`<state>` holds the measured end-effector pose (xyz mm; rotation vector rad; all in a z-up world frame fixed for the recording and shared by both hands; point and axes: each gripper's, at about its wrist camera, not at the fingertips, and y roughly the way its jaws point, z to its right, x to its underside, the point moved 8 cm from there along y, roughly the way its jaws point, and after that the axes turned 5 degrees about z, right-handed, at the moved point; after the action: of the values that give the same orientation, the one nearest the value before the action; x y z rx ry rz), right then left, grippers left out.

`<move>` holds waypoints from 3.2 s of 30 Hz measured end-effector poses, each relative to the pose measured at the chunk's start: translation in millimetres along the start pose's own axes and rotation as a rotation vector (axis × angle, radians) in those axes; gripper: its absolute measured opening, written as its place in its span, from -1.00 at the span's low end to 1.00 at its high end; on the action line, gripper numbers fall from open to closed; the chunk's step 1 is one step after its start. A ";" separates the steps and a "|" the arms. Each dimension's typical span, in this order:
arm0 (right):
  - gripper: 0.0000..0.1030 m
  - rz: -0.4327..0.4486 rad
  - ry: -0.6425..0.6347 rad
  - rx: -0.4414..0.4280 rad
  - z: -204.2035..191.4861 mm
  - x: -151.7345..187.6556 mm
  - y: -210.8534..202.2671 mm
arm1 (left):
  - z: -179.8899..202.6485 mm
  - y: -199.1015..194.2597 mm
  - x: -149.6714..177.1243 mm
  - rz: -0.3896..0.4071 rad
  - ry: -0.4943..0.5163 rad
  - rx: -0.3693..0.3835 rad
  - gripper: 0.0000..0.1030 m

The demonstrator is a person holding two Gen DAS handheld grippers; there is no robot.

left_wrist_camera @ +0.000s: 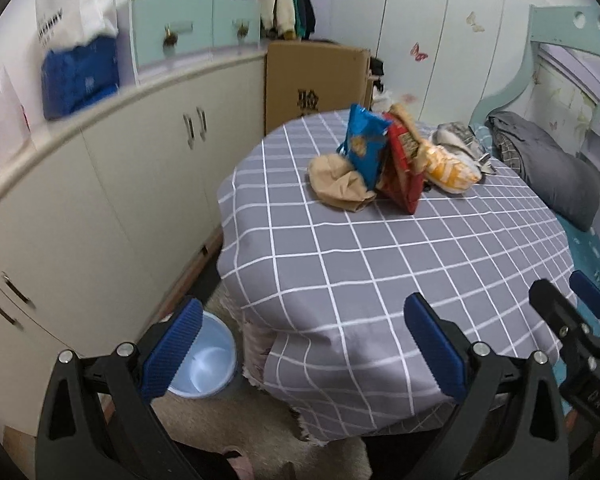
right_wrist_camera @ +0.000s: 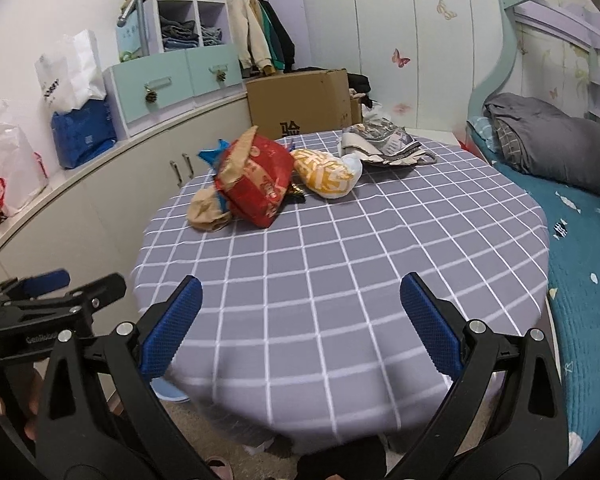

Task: Collect trash
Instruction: 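Grasp the red snack bag with the right tool while the left tool reaches toward the blue cookie bag, then grasp the blue cookie bag with the left tool while the right tool lifts the red bag, then carry both bags to the blue bin and open the left tool over it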

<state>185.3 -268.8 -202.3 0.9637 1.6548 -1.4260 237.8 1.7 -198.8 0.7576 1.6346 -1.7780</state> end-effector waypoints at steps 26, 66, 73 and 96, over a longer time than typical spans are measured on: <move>-0.39 -0.048 0.019 -0.152 -37.6 -56.8 131.6 | -3.9 70.5 -89.3 0.070 -0.052 0.102 0.91; -0.48 0.094 0.106 -0.156 2.7 -75.4 70.5 | 61.5 37.0 -120.6 0.222 0.134 0.299 -1.00; -0.48 0.132 0.060 -0.252 -52.1 -84.3 28.7 | -6.2 -20.8 -101.3 0.287 -0.005 0.280 -0.99; -0.48 -0.370 -0.298 -0.493 -327.3 134.5 143.3 | -284.6 134.8 123.8 -0.258 -0.472 -0.043 -0.99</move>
<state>234.3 80.5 -348.4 0.1659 1.8841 -1.2197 261.8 270.9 -402.4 0.0883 1.4851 -1.9063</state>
